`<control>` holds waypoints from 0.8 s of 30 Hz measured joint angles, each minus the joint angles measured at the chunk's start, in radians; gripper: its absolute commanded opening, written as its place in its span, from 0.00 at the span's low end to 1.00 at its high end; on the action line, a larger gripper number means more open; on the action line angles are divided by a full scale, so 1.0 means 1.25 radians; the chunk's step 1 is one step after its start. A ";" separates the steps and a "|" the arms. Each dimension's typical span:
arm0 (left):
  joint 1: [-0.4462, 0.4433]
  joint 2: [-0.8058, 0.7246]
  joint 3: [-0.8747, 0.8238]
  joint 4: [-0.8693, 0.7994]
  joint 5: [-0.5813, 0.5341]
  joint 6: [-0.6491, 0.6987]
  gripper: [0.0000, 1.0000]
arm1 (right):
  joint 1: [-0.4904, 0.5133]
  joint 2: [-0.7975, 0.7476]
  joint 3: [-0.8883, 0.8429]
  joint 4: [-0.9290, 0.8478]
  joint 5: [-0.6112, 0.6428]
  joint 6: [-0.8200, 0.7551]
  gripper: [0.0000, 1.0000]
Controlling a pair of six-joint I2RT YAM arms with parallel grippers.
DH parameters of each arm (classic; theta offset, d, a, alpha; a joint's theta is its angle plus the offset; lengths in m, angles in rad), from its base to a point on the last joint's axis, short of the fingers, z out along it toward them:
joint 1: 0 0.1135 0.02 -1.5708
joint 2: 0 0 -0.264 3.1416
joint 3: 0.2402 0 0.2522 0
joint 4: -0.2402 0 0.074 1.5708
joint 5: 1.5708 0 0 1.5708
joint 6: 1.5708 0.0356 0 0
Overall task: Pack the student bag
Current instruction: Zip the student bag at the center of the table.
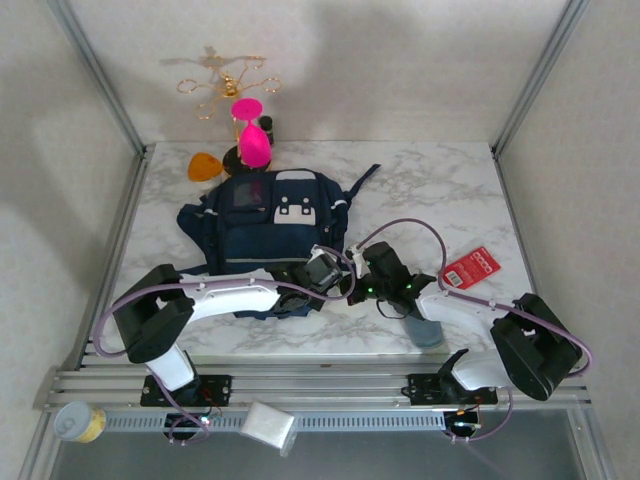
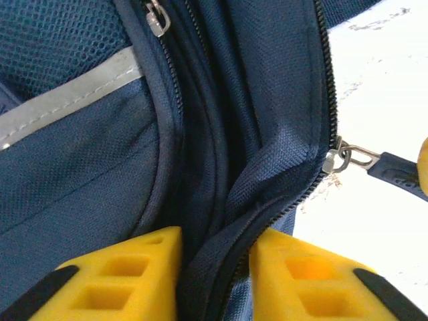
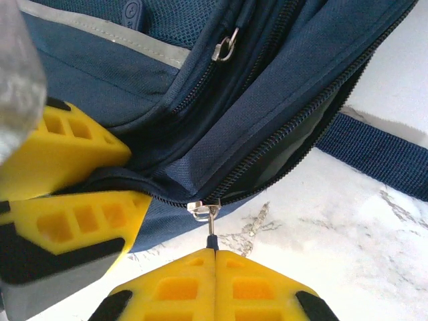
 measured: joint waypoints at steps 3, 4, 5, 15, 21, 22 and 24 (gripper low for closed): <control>0.000 -0.010 -0.012 0.008 -0.004 -0.007 0.07 | -0.001 0.016 0.000 0.029 -0.001 -0.007 0.00; 0.000 -0.019 -0.021 0.015 -0.004 -0.011 0.03 | -0.001 0.020 0.000 0.036 -0.001 -0.010 0.00; 0.000 -0.030 -0.032 0.021 -0.004 -0.017 0.00 | -0.001 0.024 0.000 0.045 -0.001 -0.013 0.00; 0.028 -0.148 -0.117 0.011 -0.006 -0.153 0.00 | -0.024 0.044 0.005 0.121 0.052 -0.046 0.00; 0.066 -0.257 -0.181 -0.048 -0.010 -0.229 0.00 | -0.063 0.092 0.051 0.132 0.088 -0.064 0.00; 0.071 -0.275 -0.192 -0.059 -0.012 -0.237 0.00 | -0.070 0.104 0.060 0.132 0.094 -0.067 0.00; 0.082 -0.306 -0.212 -0.072 -0.012 -0.250 0.00 | -0.076 0.128 0.081 0.132 0.106 -0.074 0.00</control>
